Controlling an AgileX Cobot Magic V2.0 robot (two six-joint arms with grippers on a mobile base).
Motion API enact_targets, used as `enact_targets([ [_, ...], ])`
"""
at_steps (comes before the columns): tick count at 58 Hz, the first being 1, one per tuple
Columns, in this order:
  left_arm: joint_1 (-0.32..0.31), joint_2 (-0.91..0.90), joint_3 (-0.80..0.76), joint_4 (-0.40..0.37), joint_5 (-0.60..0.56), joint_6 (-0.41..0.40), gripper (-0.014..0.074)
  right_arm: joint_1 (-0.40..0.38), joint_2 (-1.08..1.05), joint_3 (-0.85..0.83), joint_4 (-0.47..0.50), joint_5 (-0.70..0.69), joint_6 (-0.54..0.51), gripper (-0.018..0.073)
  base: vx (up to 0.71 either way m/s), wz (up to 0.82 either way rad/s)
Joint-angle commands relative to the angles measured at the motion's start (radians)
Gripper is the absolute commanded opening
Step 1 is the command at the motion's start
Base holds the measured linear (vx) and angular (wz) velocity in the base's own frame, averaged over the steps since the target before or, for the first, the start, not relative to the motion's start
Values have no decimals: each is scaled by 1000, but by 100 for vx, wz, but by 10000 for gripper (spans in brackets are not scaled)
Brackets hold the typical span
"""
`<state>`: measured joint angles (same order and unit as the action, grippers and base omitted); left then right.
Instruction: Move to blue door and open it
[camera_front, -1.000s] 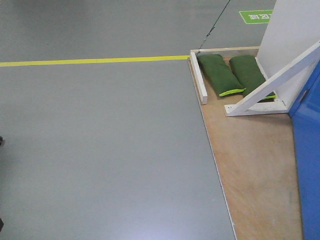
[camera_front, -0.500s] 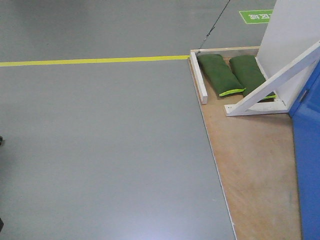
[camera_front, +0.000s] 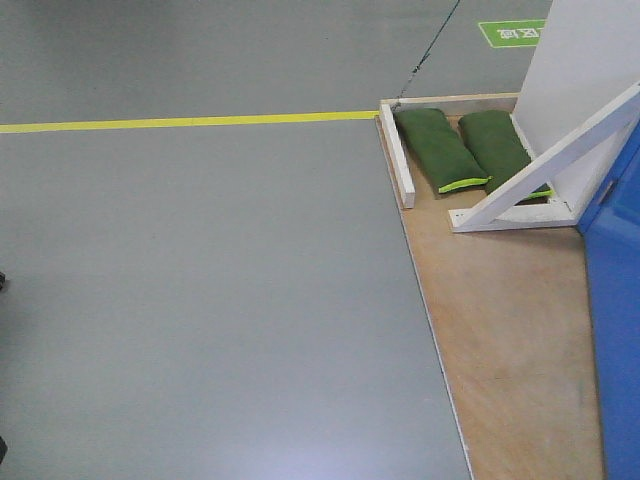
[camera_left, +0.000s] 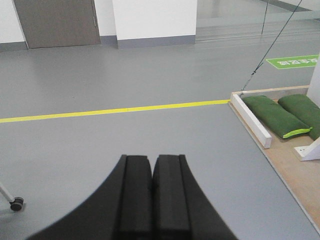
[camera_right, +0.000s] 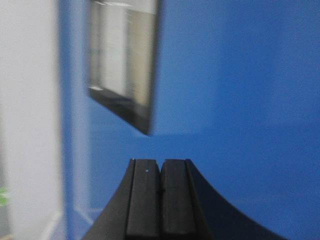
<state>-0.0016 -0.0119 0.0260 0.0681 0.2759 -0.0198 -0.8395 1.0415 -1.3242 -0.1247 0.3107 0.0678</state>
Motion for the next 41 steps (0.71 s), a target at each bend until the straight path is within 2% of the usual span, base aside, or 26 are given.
enact_targets([
  [1, -7, -12, -26, -2, -85, -7, 73, -65, 17, -28, -15, -87, -10, 12, 0, 0],
  [26, -7, -12, -26, -2, -85, -7, 73, -200, 123, -28, -11, -63, -10, 12, 0, 0],
  [41, -7, -12, -26, -2, -85, -7, 73, -200, -5, -28, -14, -91, -10, 12, 0, 0],
])
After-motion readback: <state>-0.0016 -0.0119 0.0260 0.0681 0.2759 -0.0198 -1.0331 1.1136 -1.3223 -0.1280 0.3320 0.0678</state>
